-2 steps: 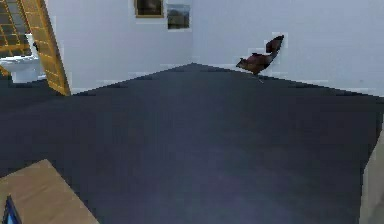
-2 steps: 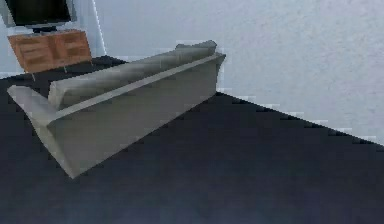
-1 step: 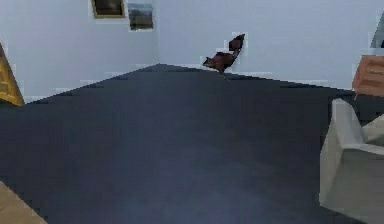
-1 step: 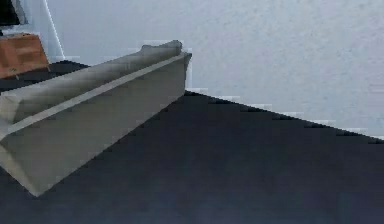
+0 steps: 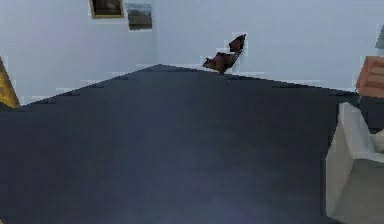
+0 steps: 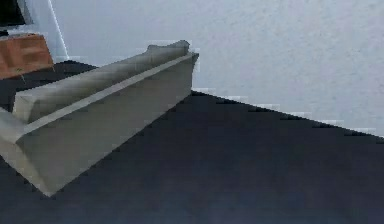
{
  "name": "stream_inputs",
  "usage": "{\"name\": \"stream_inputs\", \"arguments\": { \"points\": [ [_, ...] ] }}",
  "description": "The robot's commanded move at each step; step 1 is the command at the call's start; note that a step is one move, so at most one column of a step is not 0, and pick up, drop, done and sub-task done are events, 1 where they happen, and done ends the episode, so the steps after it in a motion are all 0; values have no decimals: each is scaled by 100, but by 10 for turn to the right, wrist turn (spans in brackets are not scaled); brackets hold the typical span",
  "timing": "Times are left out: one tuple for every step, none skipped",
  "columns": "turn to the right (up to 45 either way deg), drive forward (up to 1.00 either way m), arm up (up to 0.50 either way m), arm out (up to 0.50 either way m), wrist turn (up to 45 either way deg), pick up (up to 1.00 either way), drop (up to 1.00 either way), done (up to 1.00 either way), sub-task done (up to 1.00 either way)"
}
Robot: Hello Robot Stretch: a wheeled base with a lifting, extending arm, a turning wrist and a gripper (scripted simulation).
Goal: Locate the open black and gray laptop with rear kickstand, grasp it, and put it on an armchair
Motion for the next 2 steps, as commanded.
{"name": "stream_inputs", "arguments": {
  "points": [
    [-450, 0, 0, 0, 0, 0, 0, 0, 0],
    [-450, 0, 0, 0, 0, 0, 0, 0, 0]
  ]
}}
